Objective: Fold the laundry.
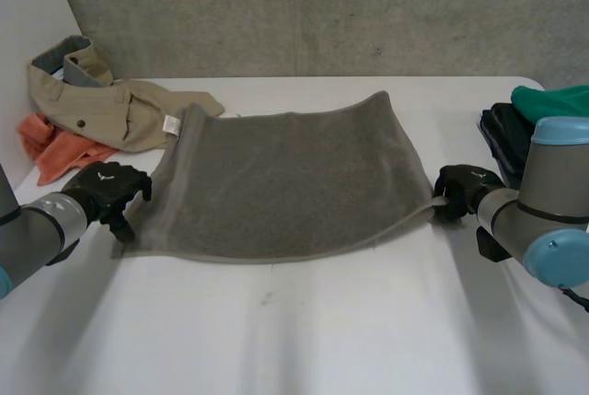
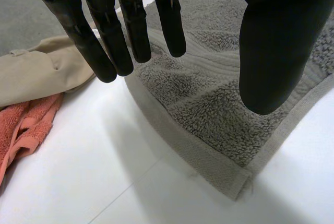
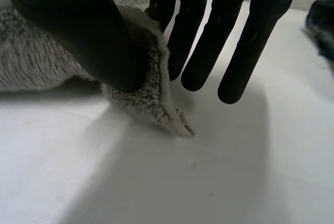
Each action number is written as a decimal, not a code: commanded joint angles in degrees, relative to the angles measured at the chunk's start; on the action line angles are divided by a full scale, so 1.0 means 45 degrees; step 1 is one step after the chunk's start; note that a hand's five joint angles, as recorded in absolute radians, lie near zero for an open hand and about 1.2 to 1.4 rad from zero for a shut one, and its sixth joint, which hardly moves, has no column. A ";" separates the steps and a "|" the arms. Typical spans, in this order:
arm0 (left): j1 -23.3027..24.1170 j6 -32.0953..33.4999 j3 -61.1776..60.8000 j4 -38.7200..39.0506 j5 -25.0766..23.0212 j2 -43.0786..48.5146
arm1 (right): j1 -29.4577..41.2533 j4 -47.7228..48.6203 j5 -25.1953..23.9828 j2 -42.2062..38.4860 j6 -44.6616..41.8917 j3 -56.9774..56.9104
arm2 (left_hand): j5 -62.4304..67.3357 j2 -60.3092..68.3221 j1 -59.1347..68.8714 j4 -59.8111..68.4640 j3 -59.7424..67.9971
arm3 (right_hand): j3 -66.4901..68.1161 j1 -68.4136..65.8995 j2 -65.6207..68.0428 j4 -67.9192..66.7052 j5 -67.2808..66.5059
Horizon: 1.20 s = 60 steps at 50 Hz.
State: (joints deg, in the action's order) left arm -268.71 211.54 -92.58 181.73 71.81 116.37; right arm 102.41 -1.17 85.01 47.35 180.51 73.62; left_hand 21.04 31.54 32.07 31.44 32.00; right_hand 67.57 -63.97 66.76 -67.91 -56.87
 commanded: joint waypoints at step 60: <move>-0.0388 0.5726 -0.0975 -0.6167 0.0721 -0.2308 | -0.2957 -0.7187 -0.0787 0.5711 -1.6776 0.4951 | 1.0879 1.0769 1.0651 1.0792 1.0666 | 0.2762 -0.3561 0.2942 -0.2686 -0.2919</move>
State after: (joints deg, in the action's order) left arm -273.03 234.45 -99.66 157.07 74.74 103.61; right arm 86.73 -40.21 77.79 75.28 102.97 97.88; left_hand 56.40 68.50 65.80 68.33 68.06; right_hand 68.19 -64.20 67.27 -68.34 -58.70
